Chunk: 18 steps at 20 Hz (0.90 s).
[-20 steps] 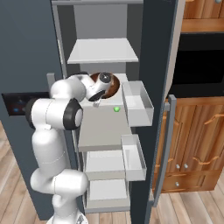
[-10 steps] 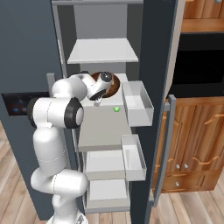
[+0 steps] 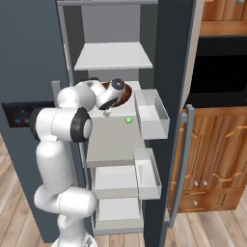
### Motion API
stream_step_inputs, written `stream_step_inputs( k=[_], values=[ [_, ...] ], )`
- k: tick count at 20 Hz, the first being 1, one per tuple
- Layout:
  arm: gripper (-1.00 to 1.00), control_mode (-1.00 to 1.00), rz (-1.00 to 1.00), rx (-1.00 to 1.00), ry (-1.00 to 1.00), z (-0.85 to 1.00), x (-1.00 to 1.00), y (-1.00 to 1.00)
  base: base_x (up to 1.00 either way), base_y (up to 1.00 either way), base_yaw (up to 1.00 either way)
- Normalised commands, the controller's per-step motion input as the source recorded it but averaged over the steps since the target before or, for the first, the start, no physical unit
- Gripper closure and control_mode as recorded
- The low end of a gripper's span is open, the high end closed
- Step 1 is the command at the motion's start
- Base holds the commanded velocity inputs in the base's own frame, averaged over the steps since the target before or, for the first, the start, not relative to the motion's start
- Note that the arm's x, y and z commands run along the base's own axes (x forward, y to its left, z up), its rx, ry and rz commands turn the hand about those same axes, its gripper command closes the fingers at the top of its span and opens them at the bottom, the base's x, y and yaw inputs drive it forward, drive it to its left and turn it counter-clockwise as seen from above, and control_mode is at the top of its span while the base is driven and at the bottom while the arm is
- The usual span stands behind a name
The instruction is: Pick the chicken drumstick and tomato from their plates and place them in the bowl. Then put the bowl in the fridge.
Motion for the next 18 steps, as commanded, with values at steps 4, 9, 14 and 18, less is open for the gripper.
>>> stream_step_inputs(
  k=[4, 9, 14, 18],
  values=[
    [-1.00, -1.00, 0.00, 0.00, -0.01, 0.12, -0.04, 0.00, 0.00, 0.00, 0.00],
    [-1.00, -1.00, 0.02, 0.00, -0.01, 0.27, -0.14, 0.01, 0.00, 0.00, 0.00],
    [-1.00, -1.00, 0.07, 0.00, -0.07, 0.12, -0.44, 0.00, 0.00, 0.00, 0.00],
    [-1.00, -1.00, 0.04, -0.01, -0.02, 0.17, -0.46, 0.00, 0.00, 0.00, 0.00]
  ],
)
